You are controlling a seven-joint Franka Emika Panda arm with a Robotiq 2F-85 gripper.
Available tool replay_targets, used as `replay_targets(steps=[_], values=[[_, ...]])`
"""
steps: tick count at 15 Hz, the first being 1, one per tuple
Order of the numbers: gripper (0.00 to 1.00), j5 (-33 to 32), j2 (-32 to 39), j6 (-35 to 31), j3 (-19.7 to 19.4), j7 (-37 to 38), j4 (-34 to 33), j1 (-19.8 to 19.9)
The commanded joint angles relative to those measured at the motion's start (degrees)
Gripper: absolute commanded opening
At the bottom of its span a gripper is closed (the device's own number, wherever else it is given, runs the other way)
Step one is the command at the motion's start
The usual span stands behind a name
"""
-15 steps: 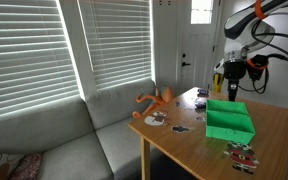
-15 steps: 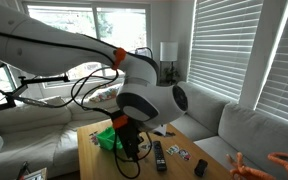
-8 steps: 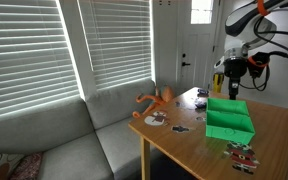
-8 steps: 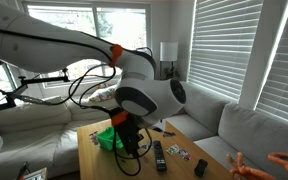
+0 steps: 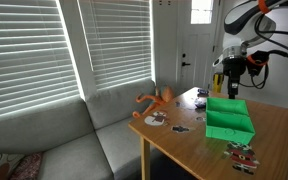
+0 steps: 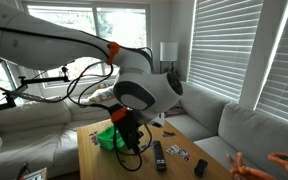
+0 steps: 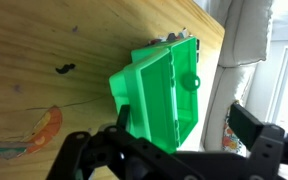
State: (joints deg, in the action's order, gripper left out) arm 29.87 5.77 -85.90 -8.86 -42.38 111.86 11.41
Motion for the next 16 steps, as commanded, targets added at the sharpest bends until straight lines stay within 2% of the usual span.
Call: replay_targets(steps=[1,16], values=[[1.0,-2.0,-1.5,-0.9,0.7,1.7,-0.1,-1.1],[1.0,-5.2,-3.7,-2.9,2.6,3.7,0.2,-3.6]])
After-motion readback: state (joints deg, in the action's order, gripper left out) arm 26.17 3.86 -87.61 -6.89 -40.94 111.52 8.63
